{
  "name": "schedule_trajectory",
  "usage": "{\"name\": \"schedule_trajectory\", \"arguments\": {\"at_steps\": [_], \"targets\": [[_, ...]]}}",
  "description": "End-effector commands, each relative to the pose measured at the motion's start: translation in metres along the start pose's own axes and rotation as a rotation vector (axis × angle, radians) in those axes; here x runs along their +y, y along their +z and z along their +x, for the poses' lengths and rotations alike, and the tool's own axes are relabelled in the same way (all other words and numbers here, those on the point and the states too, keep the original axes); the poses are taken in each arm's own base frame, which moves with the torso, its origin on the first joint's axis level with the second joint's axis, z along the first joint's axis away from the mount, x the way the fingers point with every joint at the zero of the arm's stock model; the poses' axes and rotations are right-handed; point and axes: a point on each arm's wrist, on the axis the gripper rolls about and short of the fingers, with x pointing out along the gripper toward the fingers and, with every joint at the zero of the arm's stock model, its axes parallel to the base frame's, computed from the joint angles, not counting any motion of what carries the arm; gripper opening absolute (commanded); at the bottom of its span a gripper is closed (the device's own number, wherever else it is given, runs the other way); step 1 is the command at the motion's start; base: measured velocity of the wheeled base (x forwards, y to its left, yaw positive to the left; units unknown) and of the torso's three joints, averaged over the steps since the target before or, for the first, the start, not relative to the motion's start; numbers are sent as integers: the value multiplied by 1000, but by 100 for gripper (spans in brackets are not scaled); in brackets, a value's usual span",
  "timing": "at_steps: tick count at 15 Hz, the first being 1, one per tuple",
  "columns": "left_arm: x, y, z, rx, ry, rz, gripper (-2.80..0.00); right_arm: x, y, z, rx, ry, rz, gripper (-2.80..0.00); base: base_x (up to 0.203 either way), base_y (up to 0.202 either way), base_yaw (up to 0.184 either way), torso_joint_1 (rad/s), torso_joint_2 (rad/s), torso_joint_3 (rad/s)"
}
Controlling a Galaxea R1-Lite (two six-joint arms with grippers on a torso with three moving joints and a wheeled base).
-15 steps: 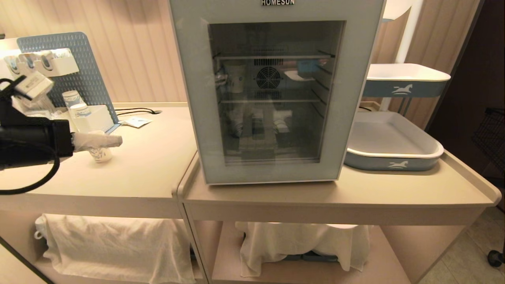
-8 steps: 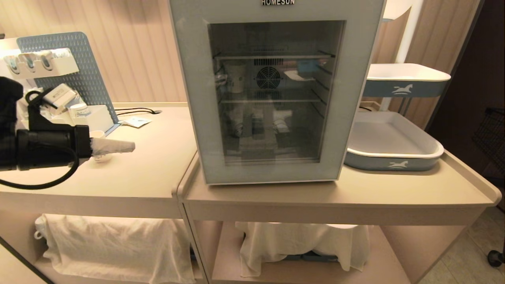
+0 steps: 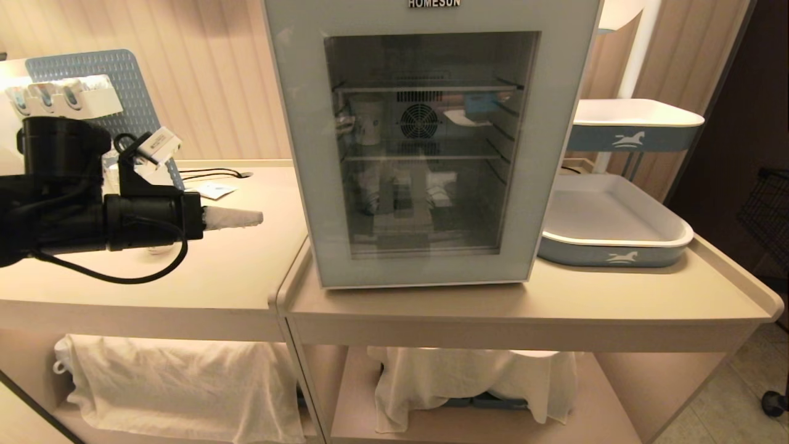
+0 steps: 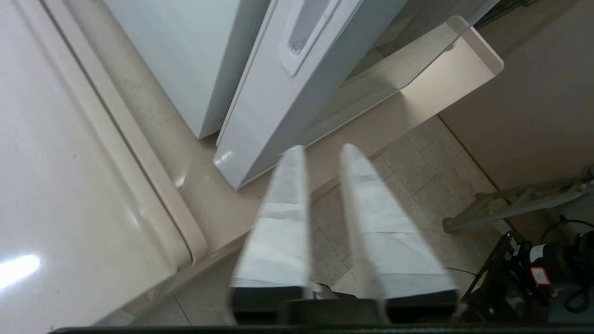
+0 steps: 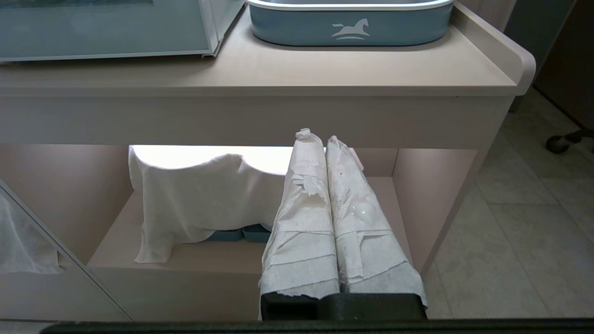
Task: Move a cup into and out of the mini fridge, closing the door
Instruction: Open the freezer door
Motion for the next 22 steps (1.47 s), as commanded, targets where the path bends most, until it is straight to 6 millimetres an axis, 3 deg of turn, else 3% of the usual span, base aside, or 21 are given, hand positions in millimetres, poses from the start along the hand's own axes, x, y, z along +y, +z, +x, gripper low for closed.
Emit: {"name": "schedule_trajectory", "arguments": {"at_steps": [1, 11, 16, 22], "targets": [[4, -3, 11, 5, -22, 9, 0, 0, 0, 0, 1, 0, 0, -280, 0, 0, 0, 0, 0, 0], [-4, 1, 24, -14, -66, 66, 0, 0, 0, 0, 0, 0, 0, -280, 0, 0, 0, 0, 0, 0], [4, 13, 43, -135, -94, 199, 0, 0, 0, 0, 0, 0, 0, -280, 0, 0, 0, 0, 0, 0], [11, 18, 53, -154, -97, 220, 0, 0, 0, 0, 1, 0, -1, -280, 0, 0, 0, 0, 0, 0]]}}
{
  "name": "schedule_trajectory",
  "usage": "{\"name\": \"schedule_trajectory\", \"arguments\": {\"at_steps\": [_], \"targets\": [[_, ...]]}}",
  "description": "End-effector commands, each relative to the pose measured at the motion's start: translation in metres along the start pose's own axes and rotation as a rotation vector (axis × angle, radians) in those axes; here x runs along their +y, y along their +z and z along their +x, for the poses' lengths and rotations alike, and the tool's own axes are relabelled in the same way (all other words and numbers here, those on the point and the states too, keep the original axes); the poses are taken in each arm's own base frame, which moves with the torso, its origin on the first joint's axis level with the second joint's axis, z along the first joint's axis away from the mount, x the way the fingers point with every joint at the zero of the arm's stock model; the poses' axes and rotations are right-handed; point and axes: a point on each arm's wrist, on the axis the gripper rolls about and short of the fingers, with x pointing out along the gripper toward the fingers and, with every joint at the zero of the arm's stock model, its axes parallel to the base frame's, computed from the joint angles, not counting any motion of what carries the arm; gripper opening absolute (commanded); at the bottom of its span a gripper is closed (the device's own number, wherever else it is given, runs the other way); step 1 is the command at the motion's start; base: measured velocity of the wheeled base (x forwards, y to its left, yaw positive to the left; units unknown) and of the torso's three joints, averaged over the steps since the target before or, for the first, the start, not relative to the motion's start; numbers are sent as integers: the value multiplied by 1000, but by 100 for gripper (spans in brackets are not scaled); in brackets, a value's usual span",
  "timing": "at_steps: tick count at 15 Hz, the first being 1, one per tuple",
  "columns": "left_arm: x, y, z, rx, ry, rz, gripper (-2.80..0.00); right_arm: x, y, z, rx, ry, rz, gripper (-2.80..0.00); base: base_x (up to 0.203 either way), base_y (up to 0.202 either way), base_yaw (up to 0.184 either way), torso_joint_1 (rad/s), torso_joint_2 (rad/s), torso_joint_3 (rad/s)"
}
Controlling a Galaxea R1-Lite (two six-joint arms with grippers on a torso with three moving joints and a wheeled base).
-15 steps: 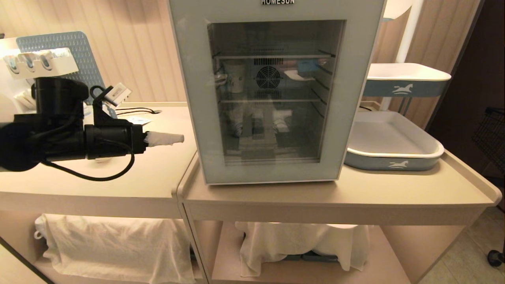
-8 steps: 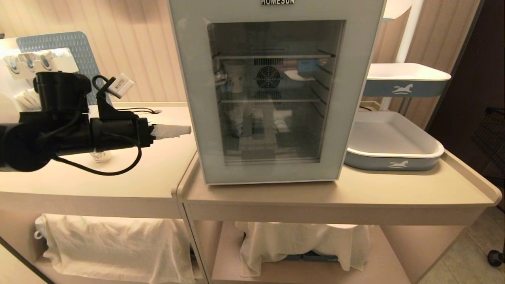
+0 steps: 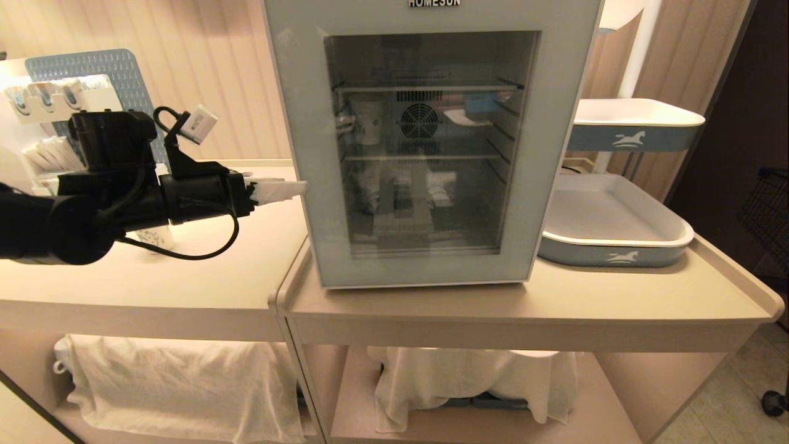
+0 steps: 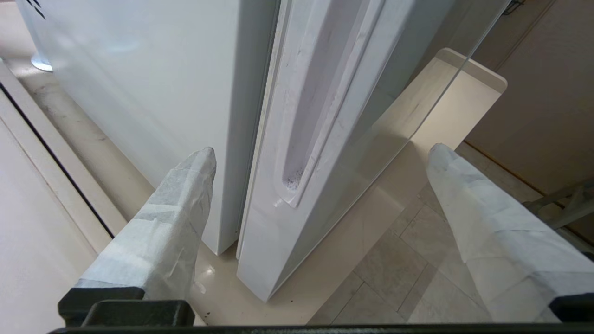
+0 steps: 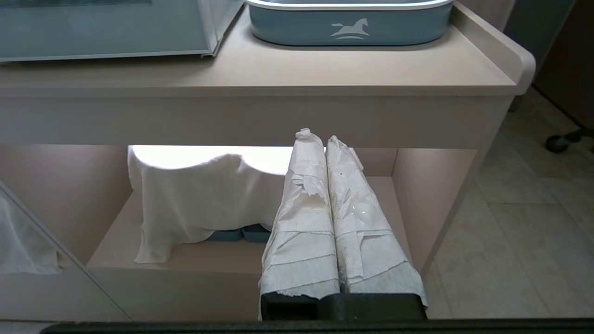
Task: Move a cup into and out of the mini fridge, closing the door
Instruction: Open the freezer door
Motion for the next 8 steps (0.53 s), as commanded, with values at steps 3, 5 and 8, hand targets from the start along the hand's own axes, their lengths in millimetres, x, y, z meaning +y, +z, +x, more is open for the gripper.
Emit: {"name": "schedule_trajectory", "arguments": {"at_steps": [3, 5, 8], "targets": [[2, -4, 4, 7, -9, -7, 0, 0, 0, 0, 0, 0, -2, -280, 0, 0, 0, 0, 0, 0], [0, -4, 5, 7, -15, -5, 0, 0, 0, 0, 2, 0, 0, -280, 0, 0, 0, 0, 0, 0], [-4, -2, 9, 4, -29, 3, 0, 0, 0, 0, 1, 0, 0, -280, 0, 0, 0, 0, 0, 0]]}}
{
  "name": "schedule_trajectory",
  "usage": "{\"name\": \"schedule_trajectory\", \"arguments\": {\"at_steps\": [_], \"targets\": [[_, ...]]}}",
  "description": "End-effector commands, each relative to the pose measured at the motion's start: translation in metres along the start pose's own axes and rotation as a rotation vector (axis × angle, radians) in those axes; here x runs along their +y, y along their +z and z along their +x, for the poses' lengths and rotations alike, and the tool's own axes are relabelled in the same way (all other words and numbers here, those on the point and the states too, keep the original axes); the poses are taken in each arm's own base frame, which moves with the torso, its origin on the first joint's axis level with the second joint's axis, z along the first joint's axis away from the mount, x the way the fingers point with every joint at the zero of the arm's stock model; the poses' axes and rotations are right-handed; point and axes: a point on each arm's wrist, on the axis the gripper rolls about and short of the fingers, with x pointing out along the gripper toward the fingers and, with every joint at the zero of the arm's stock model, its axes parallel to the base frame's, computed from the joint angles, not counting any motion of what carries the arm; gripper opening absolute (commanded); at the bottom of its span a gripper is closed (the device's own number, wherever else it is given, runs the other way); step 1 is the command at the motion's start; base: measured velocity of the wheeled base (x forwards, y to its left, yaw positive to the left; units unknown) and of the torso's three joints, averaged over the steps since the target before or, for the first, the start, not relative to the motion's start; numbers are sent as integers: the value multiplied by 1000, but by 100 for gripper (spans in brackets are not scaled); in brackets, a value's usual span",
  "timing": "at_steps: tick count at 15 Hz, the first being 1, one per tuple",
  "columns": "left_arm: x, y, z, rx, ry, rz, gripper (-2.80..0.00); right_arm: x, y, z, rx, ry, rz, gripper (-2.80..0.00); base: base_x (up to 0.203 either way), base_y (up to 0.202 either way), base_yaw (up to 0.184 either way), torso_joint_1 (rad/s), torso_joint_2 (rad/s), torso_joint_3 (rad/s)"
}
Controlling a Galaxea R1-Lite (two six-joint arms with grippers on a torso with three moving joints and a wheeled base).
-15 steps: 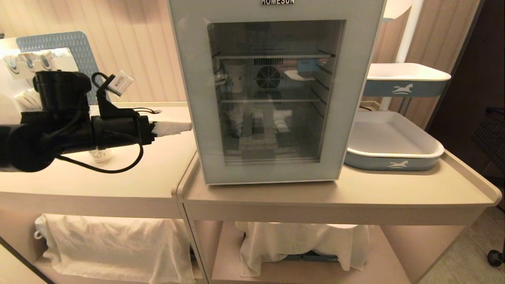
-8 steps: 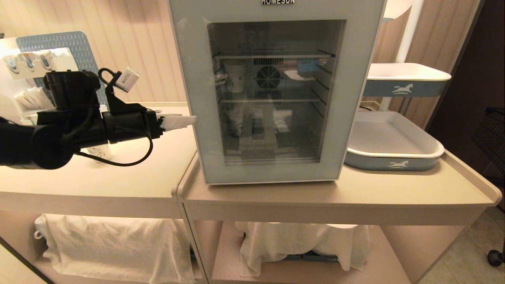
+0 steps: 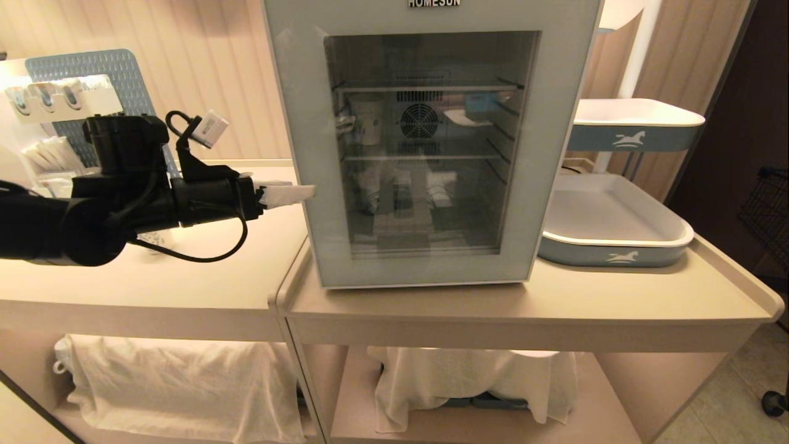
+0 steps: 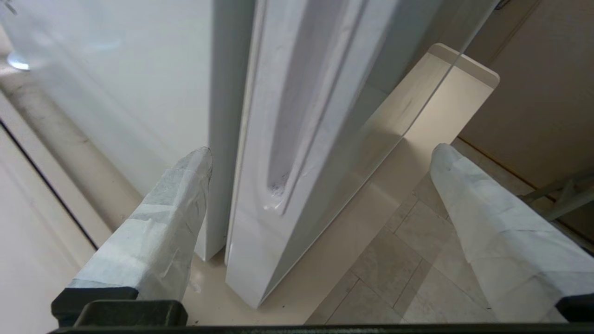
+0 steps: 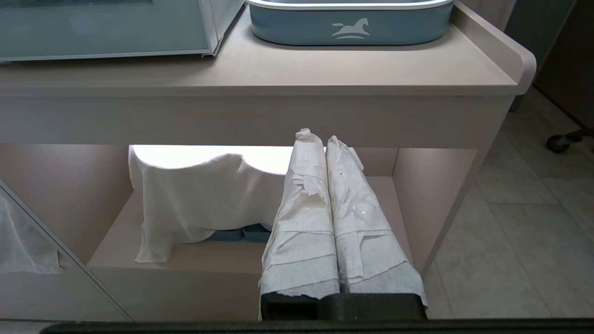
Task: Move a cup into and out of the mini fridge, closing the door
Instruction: Open the freezer door
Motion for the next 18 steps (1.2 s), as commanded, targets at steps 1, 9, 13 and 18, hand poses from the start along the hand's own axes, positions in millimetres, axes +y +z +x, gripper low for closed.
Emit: {"name": "schedule_trajectory", "arguments": {"at_steps": [1, 9, 13, 18], "targets": [[-3, 4, 1, -11, -14, 15, 0, 0, 0, 0, 1, 0, -4, -280, 0, 0, 0, 0, 0, 0], [-19, 8, 7, -17, -53, 16, 0, 0, 0, 0, 0, 0, -1, -280, 0, 0, 0, 0, 0, 0], [-30, 12, 10, -23, -82, 25, 0, 0, 0, 0, -1, 0, -1, -280, 0, 0, 0, 0, 0, 0], [-42, 16, 10, -27, -106, 10, 0, 0, 0, 0, 0, 0, -3, -280, 0, 0, 0, 0, 0, 0]]}}
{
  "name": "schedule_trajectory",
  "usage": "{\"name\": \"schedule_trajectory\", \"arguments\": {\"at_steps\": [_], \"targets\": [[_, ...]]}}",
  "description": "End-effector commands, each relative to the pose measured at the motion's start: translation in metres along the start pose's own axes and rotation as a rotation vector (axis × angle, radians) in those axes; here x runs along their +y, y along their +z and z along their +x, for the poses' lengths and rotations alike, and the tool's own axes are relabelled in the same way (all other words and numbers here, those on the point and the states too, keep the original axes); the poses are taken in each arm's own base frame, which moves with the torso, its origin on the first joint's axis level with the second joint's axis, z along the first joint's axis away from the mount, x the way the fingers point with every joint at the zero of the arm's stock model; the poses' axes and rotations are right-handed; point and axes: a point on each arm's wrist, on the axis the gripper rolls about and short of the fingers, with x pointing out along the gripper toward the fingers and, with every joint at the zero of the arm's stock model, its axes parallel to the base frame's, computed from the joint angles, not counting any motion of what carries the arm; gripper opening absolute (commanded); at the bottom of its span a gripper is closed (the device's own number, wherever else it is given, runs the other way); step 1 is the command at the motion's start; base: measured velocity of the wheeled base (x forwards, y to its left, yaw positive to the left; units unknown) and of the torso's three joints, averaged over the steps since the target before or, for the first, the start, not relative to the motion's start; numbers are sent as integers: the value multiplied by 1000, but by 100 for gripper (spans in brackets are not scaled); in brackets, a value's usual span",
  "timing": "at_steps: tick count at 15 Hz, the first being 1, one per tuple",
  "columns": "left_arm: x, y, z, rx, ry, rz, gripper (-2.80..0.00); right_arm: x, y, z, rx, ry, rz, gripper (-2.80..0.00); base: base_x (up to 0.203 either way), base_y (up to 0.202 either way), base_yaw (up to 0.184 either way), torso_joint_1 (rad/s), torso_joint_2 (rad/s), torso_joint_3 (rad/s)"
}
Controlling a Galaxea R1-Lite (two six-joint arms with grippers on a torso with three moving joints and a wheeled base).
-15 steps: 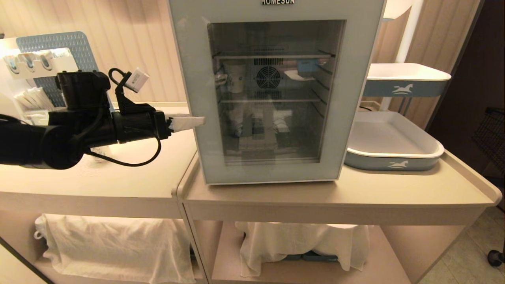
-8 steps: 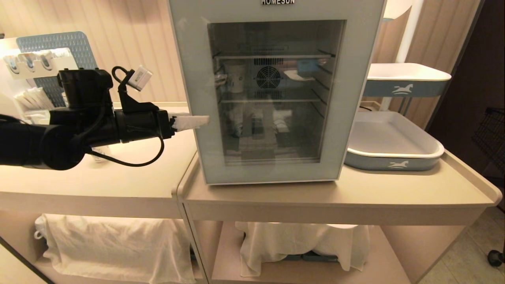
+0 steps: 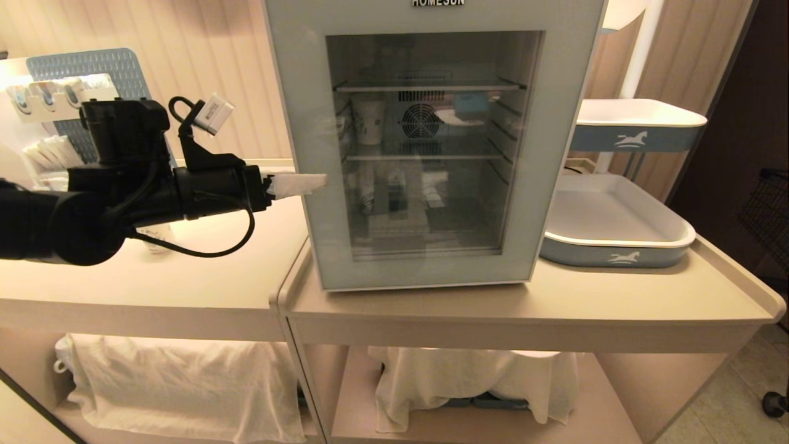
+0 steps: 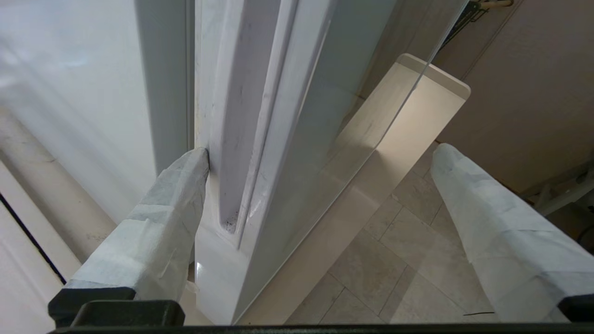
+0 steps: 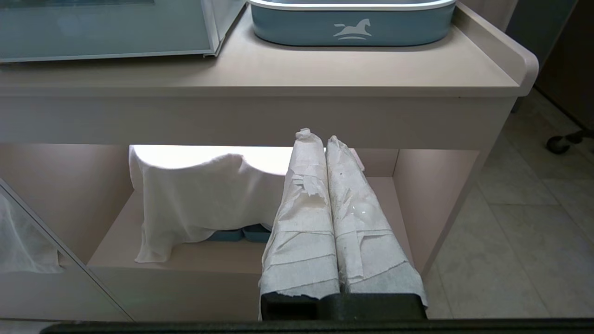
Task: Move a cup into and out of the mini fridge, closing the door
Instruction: Open the freezer door
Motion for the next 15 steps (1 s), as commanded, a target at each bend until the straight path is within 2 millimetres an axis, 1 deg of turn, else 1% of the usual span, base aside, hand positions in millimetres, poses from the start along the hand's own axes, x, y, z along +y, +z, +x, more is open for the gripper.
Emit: {"name": "schedule_trajectory", "arguments": {"at_steps": [1, 4, 9, 15], "targets": [[-7, 5, -3, -11, -17, 12, 0, 0, 0, 0, 0, 0, 1, -280, 0, 0, 0, 0, 0, 0], [-16, 6, -4, -11, -31, 0, 0, 0, 0, 0, 1, 0, 1, -280, 0, 0, 0, 0, 0, 0], [-42, 2, -7, 1, -80, -14, 0, 0, 0, 0, 0, 0, 1, -280, 0, 0, 0, 0, 0, 0], [-65, 0, -19, 10, -109, -15, 0, 0, 0, 0, 0, 0, 1, -280, 0, 0, 0, 0, 0, 0]]}}
